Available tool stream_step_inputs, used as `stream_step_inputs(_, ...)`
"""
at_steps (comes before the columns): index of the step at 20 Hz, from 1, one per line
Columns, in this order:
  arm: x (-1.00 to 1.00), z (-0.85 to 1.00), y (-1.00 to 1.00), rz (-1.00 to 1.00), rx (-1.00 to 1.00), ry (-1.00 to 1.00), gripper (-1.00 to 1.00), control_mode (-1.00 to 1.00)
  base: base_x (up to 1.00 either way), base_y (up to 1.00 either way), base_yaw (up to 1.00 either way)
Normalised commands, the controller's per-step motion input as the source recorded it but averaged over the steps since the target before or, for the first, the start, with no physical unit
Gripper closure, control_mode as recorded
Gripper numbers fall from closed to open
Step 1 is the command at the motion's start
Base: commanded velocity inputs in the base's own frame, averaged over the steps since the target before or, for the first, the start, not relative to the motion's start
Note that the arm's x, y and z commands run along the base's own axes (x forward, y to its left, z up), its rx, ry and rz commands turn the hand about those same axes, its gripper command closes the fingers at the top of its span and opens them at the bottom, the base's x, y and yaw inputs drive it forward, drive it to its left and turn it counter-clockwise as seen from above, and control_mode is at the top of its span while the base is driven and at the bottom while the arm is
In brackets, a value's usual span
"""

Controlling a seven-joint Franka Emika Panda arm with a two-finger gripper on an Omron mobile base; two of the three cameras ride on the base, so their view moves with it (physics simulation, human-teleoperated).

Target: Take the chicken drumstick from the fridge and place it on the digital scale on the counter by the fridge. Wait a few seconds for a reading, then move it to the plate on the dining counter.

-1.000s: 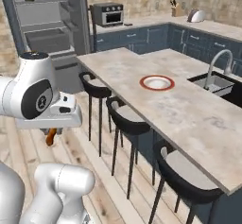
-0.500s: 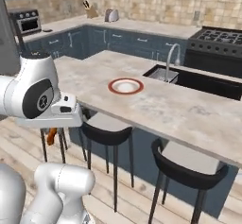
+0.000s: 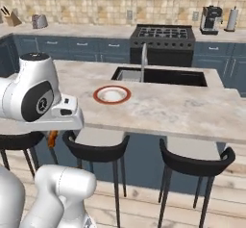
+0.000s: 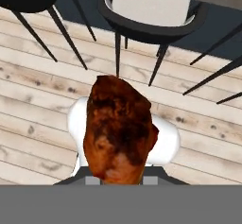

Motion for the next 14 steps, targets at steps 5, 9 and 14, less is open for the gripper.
stream_step_inputs(5,0.0,0.0,0.0,0.0,0.0,0.0,1.0,1.0,0.68,0.19,-0.18)
stream_step_inputs(9,0.0,0.0,0.0,0.0,0.0,0.0,1.0,1.0,0.65,0.0,-0.05)
stream_step_inputs(14,0.0,0.0,0.0,0.0,0.0,0.0,1.0,1.0,0.37,0.0,0.0)
